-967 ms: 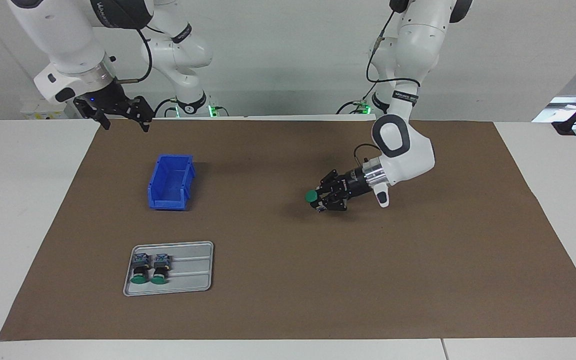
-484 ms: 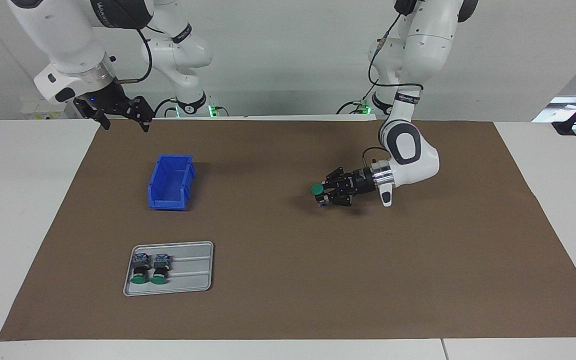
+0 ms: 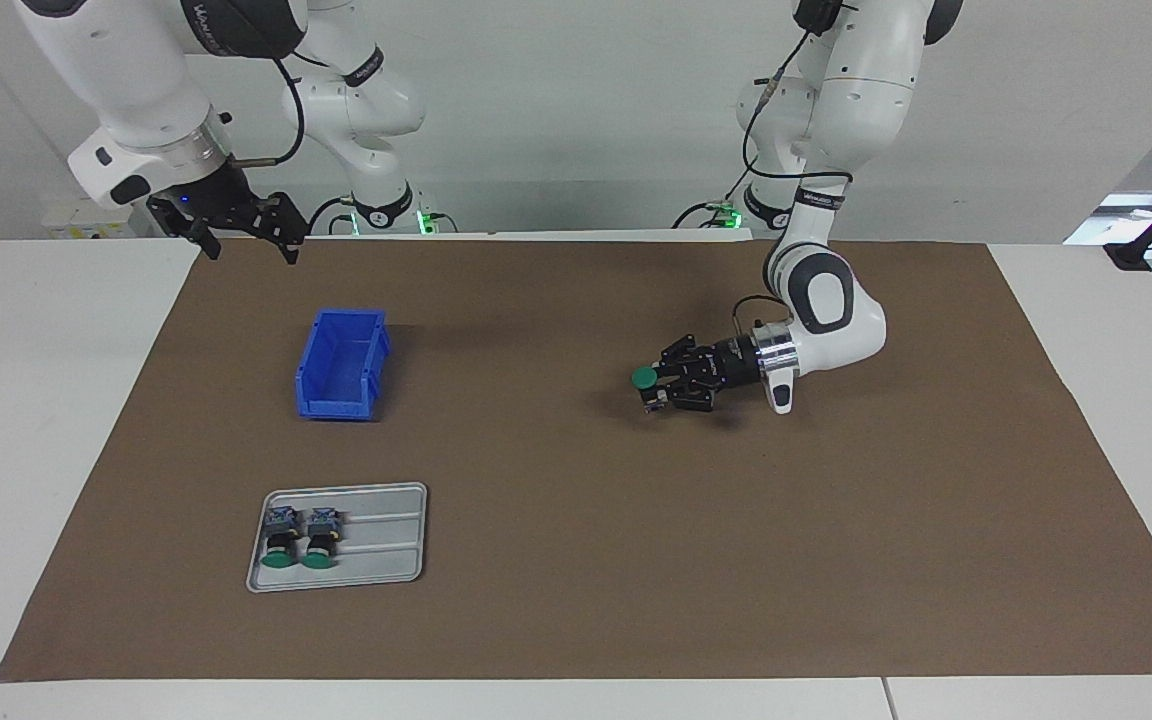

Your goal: Place and press button with both arms

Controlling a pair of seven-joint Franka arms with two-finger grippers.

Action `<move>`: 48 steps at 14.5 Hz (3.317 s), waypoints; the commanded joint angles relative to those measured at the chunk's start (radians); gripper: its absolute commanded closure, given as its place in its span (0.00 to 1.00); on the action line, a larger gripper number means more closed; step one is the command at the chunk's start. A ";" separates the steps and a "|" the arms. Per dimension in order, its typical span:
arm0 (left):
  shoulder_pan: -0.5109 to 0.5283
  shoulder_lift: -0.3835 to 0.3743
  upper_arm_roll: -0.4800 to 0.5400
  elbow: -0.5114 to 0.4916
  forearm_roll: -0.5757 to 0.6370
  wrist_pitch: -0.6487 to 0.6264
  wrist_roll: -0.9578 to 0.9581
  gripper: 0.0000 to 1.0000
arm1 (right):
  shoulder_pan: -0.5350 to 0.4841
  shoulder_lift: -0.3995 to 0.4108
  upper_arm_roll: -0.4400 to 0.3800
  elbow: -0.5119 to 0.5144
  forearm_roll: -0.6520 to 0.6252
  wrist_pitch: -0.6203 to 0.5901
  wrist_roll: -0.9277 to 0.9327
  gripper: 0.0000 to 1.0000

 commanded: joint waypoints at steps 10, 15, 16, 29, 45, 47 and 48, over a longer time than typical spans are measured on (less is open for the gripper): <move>-0.014 0.040 -0.006 -0.060 -0.142 -0.038 0.116 0.84 | -0.001 -0.013 -0.002 -0.015 0.003 0.003 -0.022 0.00; -0.031 0.041 -0.006 -0.064 -0.160 -0.021 0.121 0.82 | 0.005 -0.013 -0.002 -0.015 0.003 0.003 -0.022 0.00; -0.029 0.047 -0.006 -0.064 -0.162 -0.031 0.124 0.82 | 0.005 -0.013 -0.002 -0.015 0.003 0.003 -0.022 0.00; -0.064 0.056 -0.004 -0.077 -0.211 -0.015 0.162 0.80 | 0.002 -0.013 -0.002 -0.015 0.003 0.001 -0.022 0.00; -0.087 0.006 -0.003 -0.087 -0.210 0.091 0.120 0.20 | 0.002 -0.013 -0.002 -0.015 0.003 0.003 -0.022 0.00; -0.095 -0.009 -0.003 -0.093 -0.208 0.096 0.109 0.01 | 0.002 -0.013 -0.002 -0.015 0.003 0.003 -0.022 0.00; -0.096 -0.017 -0.001 -0.093 -0.206 0.099 0.088 0.00 | 0.002 -0.013 -0.002 -0.015 0.003 0.003 -0.022 0.00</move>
